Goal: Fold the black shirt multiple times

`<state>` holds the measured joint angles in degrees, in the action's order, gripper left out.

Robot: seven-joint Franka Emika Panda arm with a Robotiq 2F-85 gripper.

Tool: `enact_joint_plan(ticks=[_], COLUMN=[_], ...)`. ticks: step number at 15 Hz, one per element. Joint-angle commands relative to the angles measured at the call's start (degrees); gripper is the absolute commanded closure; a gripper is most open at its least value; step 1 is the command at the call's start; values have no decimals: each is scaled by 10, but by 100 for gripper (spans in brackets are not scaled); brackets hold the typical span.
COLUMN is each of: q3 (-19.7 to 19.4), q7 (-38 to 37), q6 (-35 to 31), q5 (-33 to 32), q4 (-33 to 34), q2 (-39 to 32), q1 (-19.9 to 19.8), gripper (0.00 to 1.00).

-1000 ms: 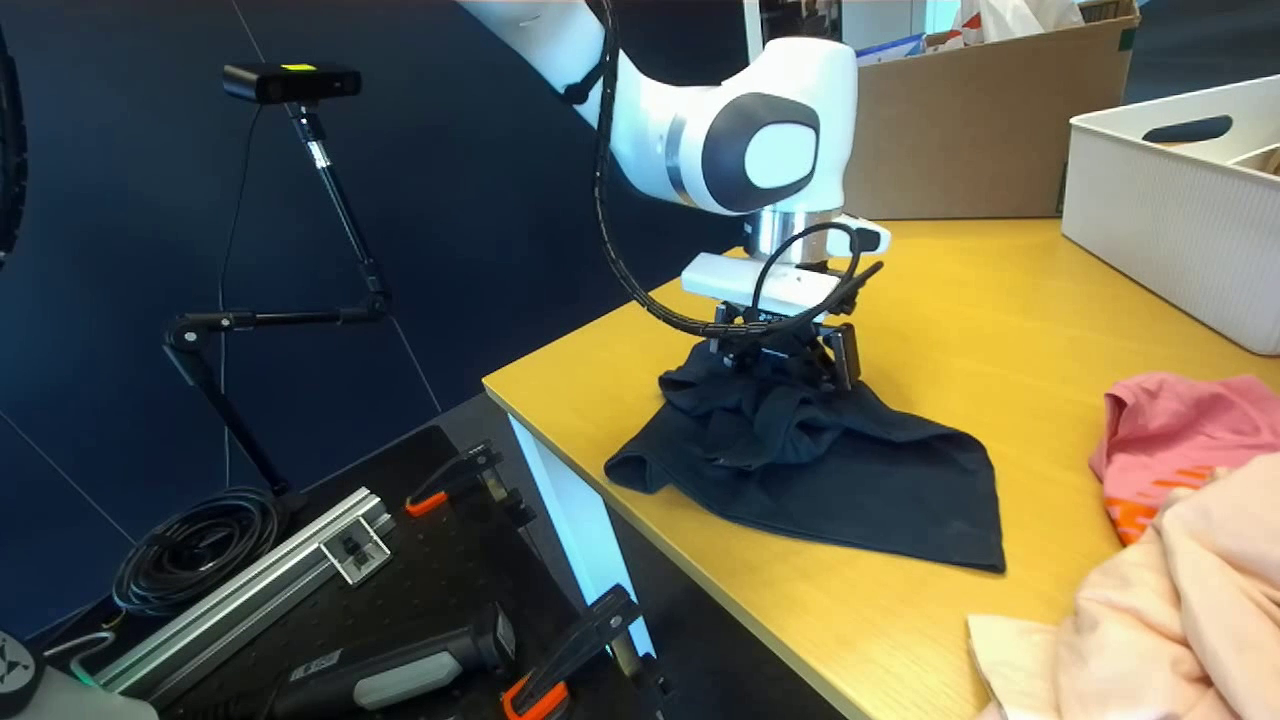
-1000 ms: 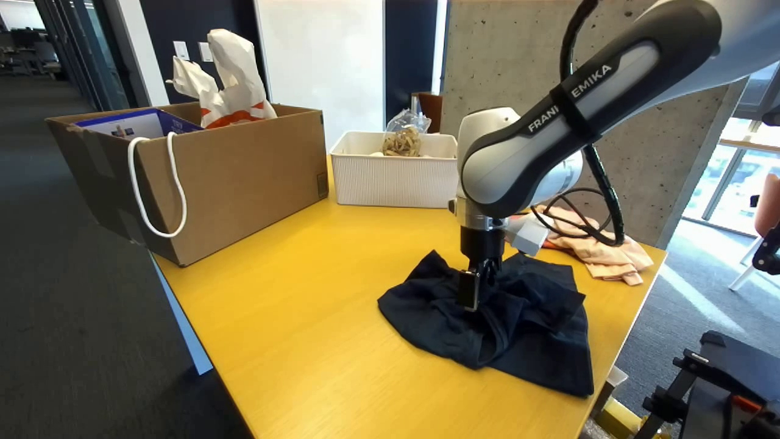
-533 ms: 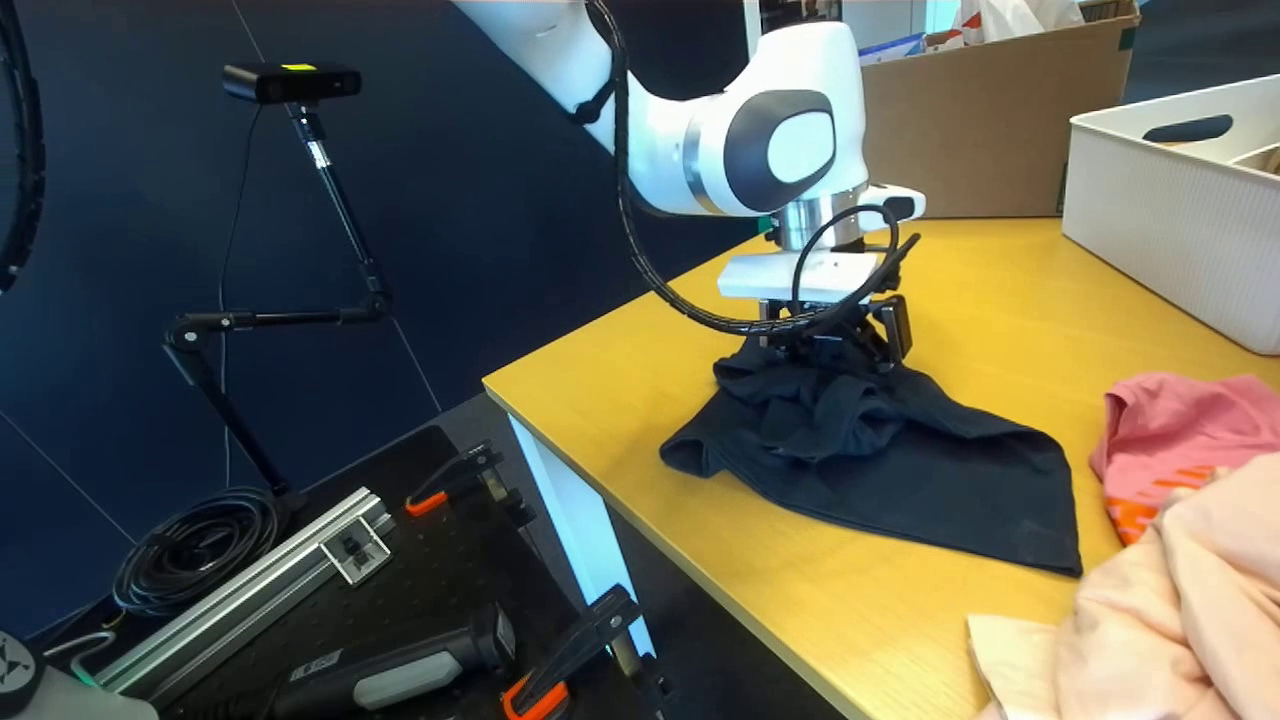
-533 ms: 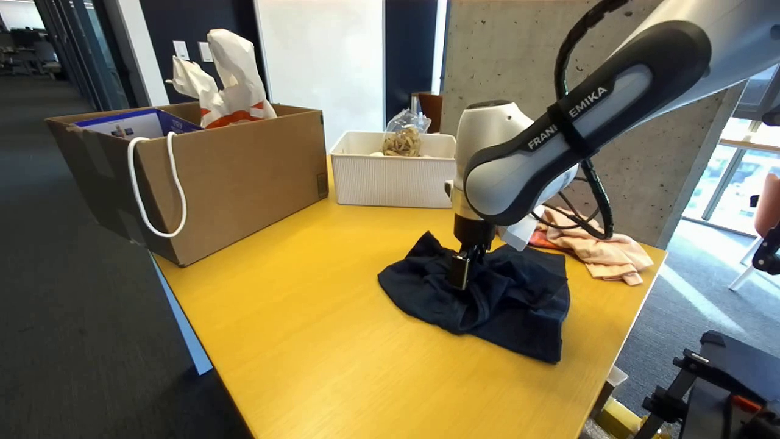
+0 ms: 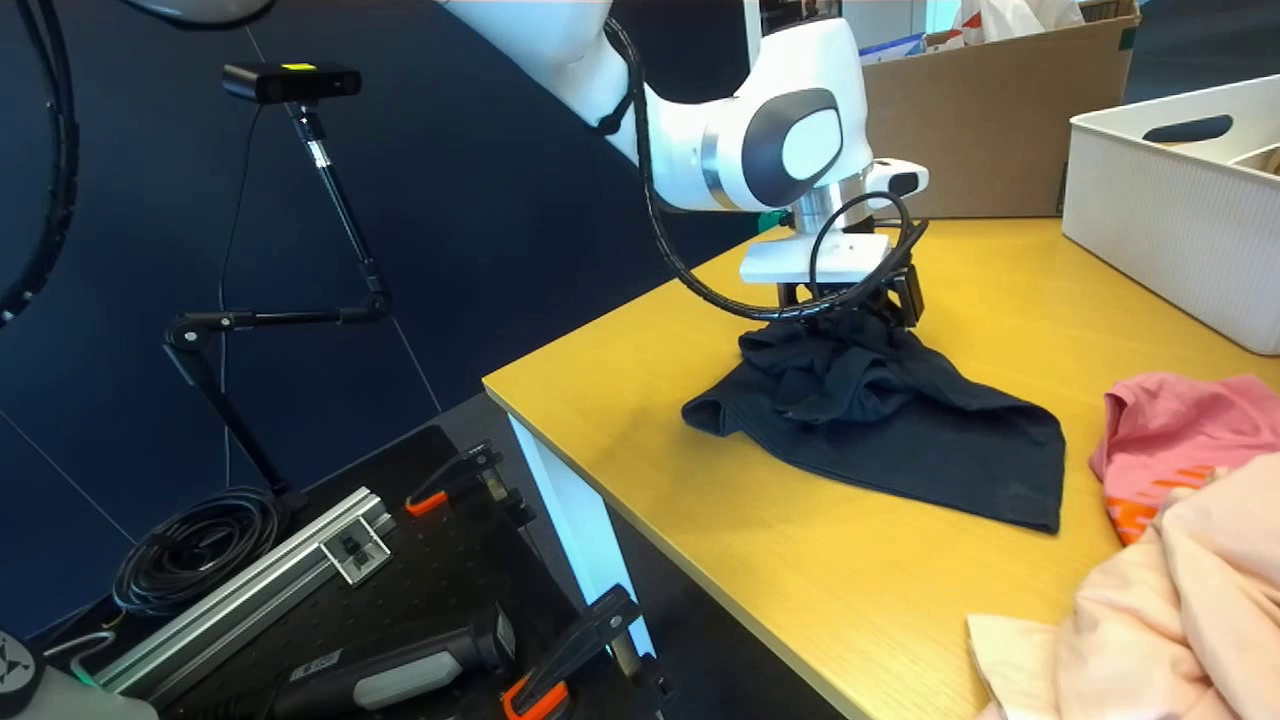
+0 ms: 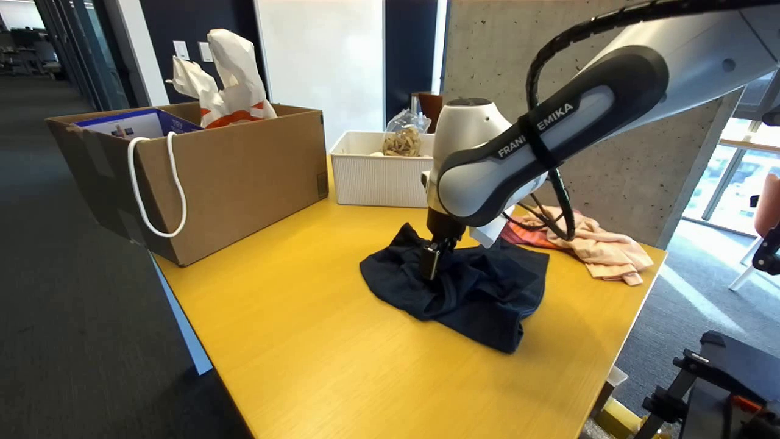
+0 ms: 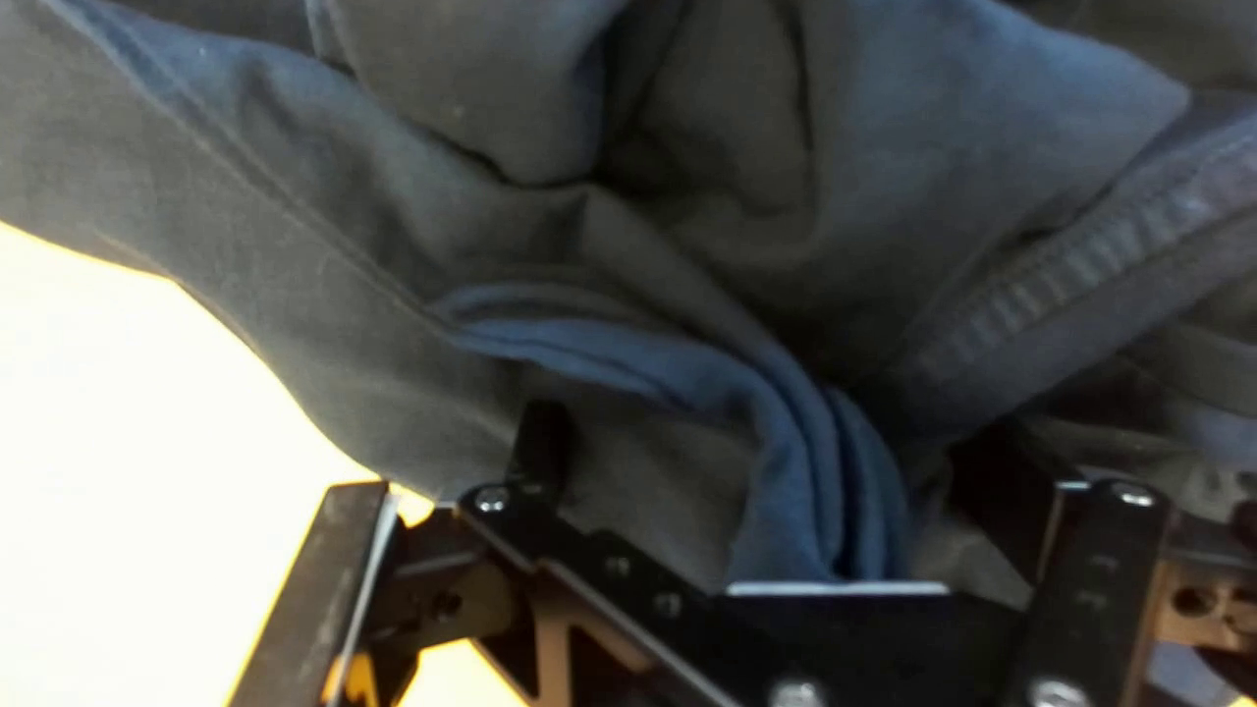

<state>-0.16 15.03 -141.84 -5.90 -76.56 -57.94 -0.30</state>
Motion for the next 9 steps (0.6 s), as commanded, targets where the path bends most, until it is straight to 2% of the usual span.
enact_joint_plan(ticks=[1, 3, 6, 9], q3=[5, 6, 21, 31], q7=[-15, -20, -26, -24], q6=[8, 2, -1, 9], q5=[-8, -6, 3, 4], q4=[62, 23, -87, -160], q2=[-27, 14, 114, 180], q1=[13, 18, 18, 18], gripper=[0, 0, 0, 0])
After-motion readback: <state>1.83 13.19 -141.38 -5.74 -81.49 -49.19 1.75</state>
